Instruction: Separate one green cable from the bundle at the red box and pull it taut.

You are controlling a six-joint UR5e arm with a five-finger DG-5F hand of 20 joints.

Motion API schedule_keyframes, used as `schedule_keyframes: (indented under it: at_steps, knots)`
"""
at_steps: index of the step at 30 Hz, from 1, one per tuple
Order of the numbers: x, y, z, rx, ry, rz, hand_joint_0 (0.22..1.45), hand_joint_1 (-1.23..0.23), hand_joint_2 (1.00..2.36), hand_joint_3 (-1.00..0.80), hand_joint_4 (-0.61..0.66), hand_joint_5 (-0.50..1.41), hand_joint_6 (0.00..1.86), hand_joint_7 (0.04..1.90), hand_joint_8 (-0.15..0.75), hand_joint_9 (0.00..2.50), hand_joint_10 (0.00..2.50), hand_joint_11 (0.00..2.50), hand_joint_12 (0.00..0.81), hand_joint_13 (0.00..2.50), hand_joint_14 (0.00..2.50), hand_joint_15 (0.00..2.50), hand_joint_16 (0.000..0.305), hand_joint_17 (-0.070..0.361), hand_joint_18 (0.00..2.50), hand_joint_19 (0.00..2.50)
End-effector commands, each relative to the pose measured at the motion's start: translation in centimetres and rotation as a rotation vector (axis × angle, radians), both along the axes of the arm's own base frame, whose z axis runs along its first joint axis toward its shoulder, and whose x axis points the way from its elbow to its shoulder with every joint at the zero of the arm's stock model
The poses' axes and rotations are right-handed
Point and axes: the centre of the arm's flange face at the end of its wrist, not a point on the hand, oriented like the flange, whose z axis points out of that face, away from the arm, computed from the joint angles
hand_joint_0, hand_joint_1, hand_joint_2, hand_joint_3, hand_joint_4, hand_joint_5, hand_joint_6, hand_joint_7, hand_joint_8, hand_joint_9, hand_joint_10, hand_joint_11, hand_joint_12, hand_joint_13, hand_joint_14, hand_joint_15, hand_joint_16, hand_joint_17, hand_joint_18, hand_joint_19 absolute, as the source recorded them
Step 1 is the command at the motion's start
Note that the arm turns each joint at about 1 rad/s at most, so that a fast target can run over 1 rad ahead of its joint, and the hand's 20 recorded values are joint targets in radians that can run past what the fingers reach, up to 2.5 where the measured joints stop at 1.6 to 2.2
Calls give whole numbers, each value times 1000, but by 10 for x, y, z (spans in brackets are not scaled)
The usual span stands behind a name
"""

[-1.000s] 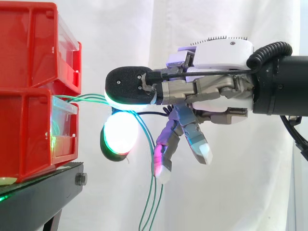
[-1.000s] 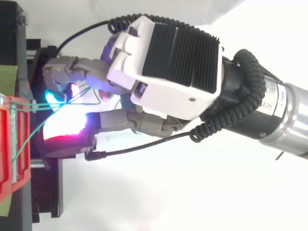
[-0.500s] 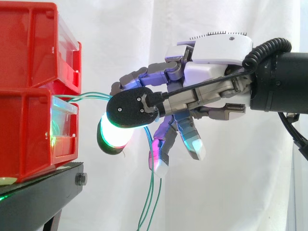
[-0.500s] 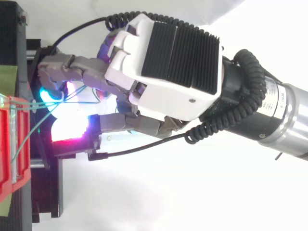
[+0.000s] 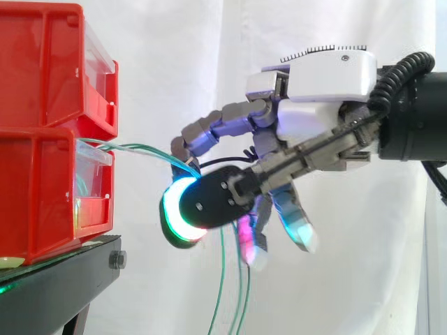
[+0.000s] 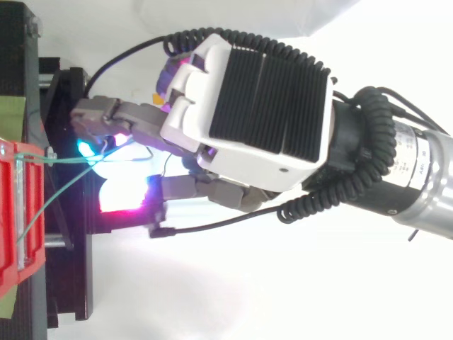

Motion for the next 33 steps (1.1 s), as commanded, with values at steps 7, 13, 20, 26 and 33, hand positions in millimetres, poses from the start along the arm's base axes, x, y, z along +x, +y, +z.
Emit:
schedule_keyframes:
  at_steps: [7,13,20,26,33]
  knots:
    - [-10,1,10,-77,66,25,747,-829,1016,-212,86,138,505,1302,209,1881,8,224,416,1251,15,526,43,97,849,586]
    - [-15,2,22,-199,95,33,747,-824,1016,-218,84,138,505,1301,203,1879,8,221,413,1248,17,532,43,97,842,577]
    - [-16,3,28,-230,94,27,745,-817,1016,-209,80,138,505,1300,208,1879,8,210,411,1248,15,531,43,98,840,579]
    - [-17,9,32,-232,94,36,743,-813,1017,-201,74,137,505,1299,203,1878,8,221,409,1245,15,535,43,98,839,588]
    - [-34,17,38,-298,201,62,743,-806,1017,-204,75,137,505,1297,207,1872,7,215,412,1239,17,526,43,98,835,580]
